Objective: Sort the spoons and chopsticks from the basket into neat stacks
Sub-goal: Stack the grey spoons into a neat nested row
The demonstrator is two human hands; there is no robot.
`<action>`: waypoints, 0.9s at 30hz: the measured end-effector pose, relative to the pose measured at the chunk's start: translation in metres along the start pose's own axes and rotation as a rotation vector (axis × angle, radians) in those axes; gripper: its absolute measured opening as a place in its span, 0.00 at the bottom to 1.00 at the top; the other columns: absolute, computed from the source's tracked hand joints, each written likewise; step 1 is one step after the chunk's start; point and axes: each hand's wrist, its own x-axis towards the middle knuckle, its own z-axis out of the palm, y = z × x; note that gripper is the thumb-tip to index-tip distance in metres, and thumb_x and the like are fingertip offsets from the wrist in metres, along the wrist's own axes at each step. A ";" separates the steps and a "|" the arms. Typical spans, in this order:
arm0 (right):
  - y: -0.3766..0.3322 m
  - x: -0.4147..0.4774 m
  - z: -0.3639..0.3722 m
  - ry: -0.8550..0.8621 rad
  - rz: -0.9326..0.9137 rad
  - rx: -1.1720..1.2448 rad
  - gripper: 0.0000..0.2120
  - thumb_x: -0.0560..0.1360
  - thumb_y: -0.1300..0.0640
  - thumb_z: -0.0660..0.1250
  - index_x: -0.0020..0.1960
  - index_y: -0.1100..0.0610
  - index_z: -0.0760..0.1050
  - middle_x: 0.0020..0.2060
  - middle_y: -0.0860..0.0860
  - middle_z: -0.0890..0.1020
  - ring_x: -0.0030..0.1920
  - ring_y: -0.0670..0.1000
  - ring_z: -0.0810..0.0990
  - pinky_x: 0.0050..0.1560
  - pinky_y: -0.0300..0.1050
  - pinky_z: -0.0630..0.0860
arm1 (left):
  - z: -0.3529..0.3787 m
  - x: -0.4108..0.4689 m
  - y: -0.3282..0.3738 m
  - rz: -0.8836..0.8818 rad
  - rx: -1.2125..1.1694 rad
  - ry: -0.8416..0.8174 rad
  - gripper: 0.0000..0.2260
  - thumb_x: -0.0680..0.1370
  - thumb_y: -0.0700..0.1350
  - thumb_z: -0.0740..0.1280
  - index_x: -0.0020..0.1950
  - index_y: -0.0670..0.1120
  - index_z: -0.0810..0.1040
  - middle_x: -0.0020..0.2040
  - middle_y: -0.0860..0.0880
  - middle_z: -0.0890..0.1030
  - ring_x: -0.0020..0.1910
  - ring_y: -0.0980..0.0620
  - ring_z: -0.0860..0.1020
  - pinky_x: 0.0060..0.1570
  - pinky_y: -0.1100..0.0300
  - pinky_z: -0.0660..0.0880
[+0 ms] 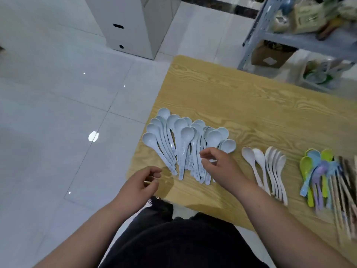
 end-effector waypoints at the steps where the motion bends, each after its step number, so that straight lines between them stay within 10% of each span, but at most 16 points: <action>1: -0.001 -0.001 0.009 0.034 0.036 0.021 0.07 0.80 0.56 0.65 0.56 0.46 0.77 0.52 0.38 0.80 0.55 0.36 0.77 0.54 0.38 0.75 | -0.011 0.014 -0.002 0.020 0.032 -0.028 0.12 0.80 0.41 0.67 0.59 0.56 0.79 0.51 0.59 0.82 0.52 0.59 0.79 0.48 0.70 0.75; 15: -0.021 0.030 0.087 0.026 0.055 -0.316 0.18 0.81 0.51 0.62 0.69 0.53 0.72 0.65 0.49 0.75 0.65 0.50 0.73 0.63 0.50 0.74 | -0.056 0.168 -0.009 0.101 0.494 0.045 0.30 0.74 0.42 0.73 0.74 0.44 0.67 0.67 0.42 0.70 0.61 0.42 0.75 0.56 0.52 0.73; 27: -0.036 0.087 0.151 0.020 -0.034 -0.758 0.28 0.74 0.44 0.72 0.67 0.57 0.68 0.60 0.56 0.72 0.59 0.58 0.72 0.55 0.49 0.73 | -0.060 0.185 -0.023 0.136 0.480 -0.026 0.05 0.75 0.41 0.67 0.48 0.44 0.73 0.43 0.48 0.78 0.40 0.49 0.76 0.34 0.61 0.68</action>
